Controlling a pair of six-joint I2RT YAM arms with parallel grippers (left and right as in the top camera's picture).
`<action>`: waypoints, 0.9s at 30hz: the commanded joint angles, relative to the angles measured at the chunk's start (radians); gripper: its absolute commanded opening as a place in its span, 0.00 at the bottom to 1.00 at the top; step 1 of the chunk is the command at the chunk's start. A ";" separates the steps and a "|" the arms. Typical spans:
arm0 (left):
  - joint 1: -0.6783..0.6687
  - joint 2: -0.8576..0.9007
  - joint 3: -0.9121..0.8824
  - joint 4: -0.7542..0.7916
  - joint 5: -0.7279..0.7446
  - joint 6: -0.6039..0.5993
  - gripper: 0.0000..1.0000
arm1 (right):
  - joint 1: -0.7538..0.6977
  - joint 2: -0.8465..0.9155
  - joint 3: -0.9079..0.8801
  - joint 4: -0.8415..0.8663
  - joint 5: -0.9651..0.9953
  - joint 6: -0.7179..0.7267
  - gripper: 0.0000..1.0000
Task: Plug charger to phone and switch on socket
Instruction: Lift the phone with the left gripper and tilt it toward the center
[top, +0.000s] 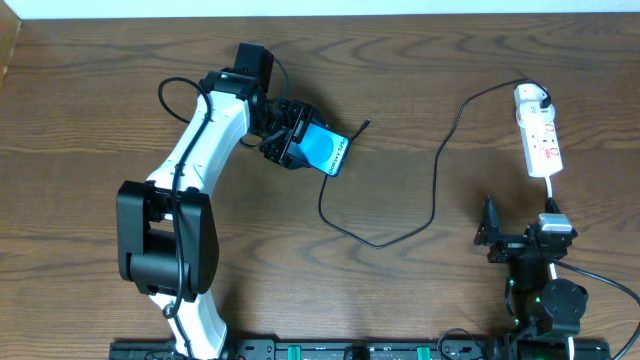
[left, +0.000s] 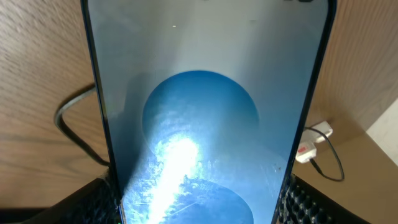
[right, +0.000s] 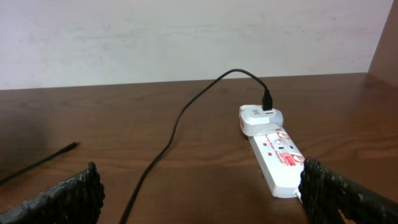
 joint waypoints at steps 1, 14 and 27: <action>0.000 -0.028 0.020 -0.005 0.078 -0.044 0.56 | 0.006 -0.004 -0.001 -0.004 -0.006 0.013 0.99; 0.000 -0.028 0.020 -0.004 0.136 -0.159 0.56 | 0.006 -0.004 -0.001 -0.004 -0.005 0.013 0.99; 0.001 -0.028 0.020 0.038 0.232 -0.223 0.56 | 0.006 -0.004 -0.001 -0.004 -0.003 0.013 0.99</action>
